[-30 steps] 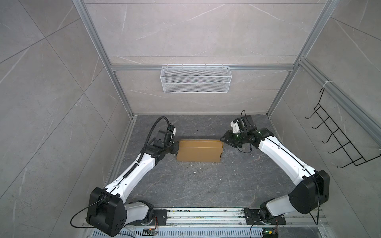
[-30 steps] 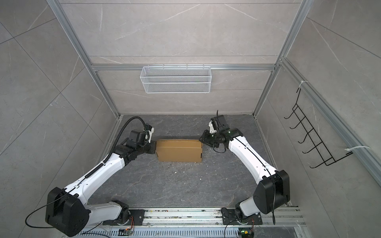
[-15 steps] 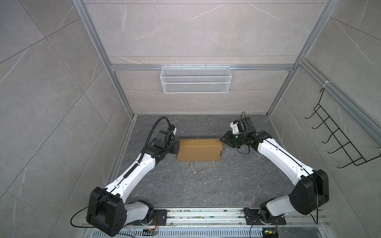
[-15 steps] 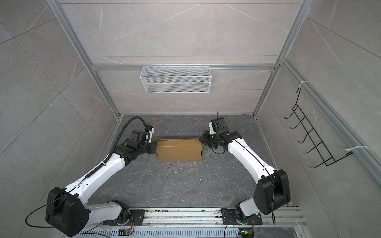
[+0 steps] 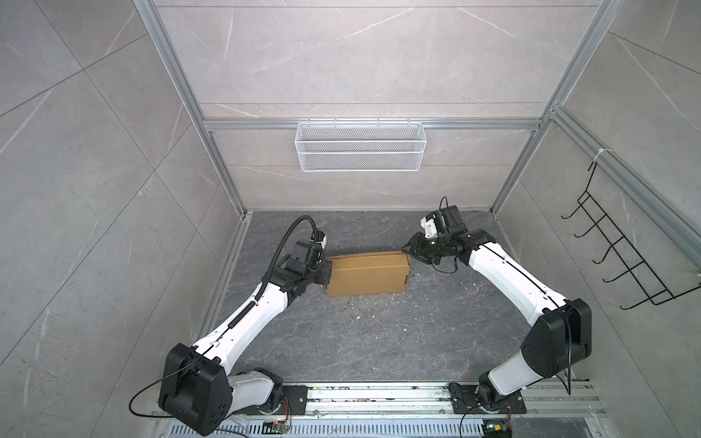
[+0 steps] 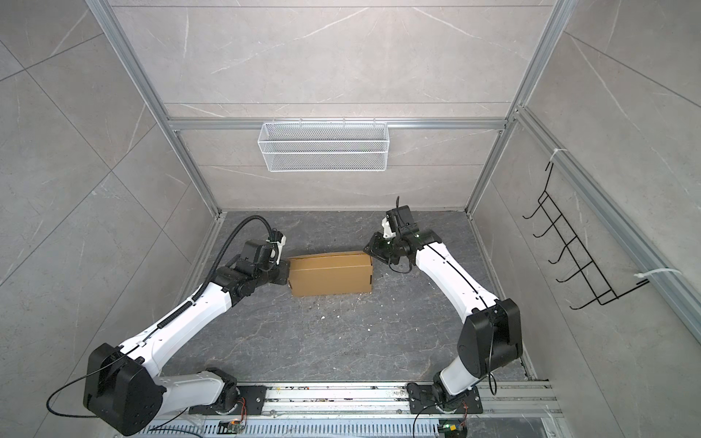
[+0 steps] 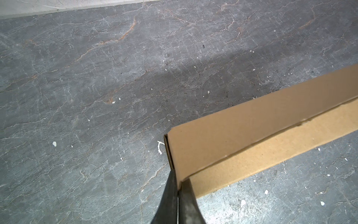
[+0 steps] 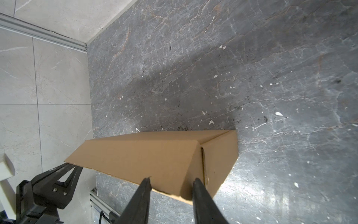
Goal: Assemble paper box
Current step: Fold and tuck the lid into the gap.
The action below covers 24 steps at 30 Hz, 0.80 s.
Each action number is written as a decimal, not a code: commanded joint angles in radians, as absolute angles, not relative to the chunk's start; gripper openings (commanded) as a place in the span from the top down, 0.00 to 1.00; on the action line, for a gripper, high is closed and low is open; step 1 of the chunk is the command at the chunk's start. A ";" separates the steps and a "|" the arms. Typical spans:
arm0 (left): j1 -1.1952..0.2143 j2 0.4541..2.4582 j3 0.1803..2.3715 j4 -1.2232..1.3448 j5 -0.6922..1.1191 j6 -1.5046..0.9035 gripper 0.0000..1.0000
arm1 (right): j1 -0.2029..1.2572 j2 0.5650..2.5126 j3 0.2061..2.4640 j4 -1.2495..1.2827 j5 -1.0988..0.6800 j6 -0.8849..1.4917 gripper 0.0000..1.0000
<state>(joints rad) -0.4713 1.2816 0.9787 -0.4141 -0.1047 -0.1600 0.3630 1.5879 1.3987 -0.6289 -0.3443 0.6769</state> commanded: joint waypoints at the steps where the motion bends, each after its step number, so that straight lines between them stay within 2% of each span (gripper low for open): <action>1: -0.480 1.347 0.912 -0.660 -0.093 -0.129 1.00 | 0.355 1.592 1.367 -0.622 -0.399 0.707 0.56; 7: -0.483 1.351 0.912 -0.660 -0.097 -0.129 1.00 | 0.322 1.583 1.452 -0.666 -0.431 0.693 0.51; 12: -0.486 1.356 0.911 -0.656 -0.097 -0.129 1.00 | 0.324 1.630 1.506 -0.750 -0.393 0.597 0.51; 17: -0.486 1.350 0.920 -0.661 -0.102 -0.130 1.00 | 0.327 1.607 1.512 -0.762 -0.360 0.488 0.57; 19: -0.485 1.353 0.923 -0.663 -0.105 -0.130 1.00 | 0.327 1.565 1.493 -0.762 -0.303 0.412 0.62; 24: -0.486 1.366 0.932 -0.664 -0.105 -0.134 1.00 | 0.343 1.465 1.352 -0.680 -0.227 0.286 0.71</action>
<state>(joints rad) -0.4782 1.2896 0.9855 -0.4152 -0.1219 -0.1593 0.3260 1.5333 1.4124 -0.7101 -0.2909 0.4049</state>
